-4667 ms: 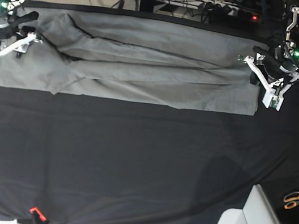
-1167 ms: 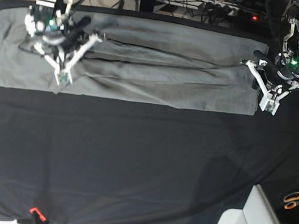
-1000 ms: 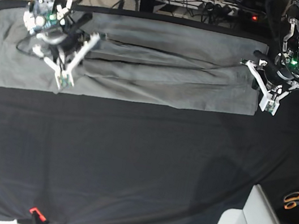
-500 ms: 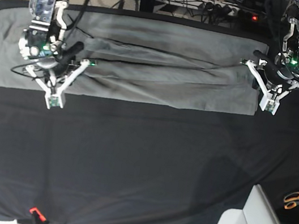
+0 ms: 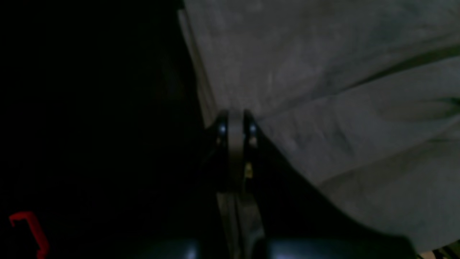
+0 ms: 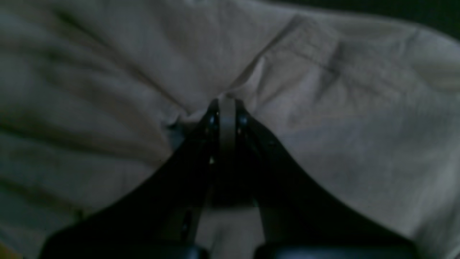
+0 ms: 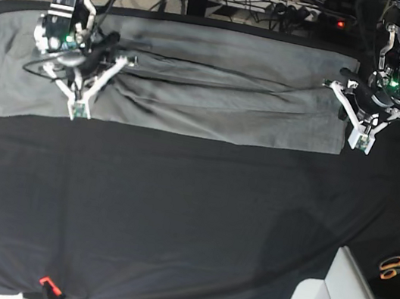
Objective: Fold the T-shirt properly
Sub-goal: 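Press and smooth the folded strip with both grippers, then release the shirt and move the left gripper away from it, then grasp the strip's end with the left gripper, then fold the strip's end over toward the right gripper with the left gripper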
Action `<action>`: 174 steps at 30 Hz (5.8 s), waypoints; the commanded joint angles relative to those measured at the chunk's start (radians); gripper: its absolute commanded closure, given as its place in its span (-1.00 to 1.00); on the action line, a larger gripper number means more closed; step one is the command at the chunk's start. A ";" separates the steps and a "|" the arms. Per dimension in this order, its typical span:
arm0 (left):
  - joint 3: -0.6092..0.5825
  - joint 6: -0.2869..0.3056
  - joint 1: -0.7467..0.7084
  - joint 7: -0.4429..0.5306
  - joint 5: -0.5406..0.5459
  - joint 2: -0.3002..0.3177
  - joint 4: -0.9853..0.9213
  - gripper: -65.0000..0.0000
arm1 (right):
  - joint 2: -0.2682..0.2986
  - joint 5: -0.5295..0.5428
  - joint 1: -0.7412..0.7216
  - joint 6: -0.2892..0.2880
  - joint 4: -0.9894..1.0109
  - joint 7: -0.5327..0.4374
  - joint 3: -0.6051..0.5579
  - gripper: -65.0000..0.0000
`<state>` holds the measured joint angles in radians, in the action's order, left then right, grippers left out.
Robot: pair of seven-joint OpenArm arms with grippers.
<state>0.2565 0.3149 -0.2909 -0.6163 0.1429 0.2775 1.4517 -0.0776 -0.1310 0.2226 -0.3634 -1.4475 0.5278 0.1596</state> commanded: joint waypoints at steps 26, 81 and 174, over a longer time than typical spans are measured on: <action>0.008 -0.004 -0.004 0.014 0.007 0.015 0.016 1.00 | 0.089 0.004 -0.162 0.059 0.001 0.004 0.268 1.00; 0.544 0.383 -0.006 -0.155 0.377 -0.008 -0.104 -1.00 | 0.043 0.006 0.090 -0.006 -0.177 -0.252 0.417 1.00; -0.408 0.007 0.085 -0.084 -0.438 -0.413 0.125 1.00 | 0.043 0.004 0.105 -0.070 -0.172 -0.251 0.417 1.00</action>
<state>-0.1471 0.3206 -0.2169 -0.7193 -0.3031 -0.1276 1.5635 -0.0414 -0.1352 0.3302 -0.4355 -1.6035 0.2989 0.5724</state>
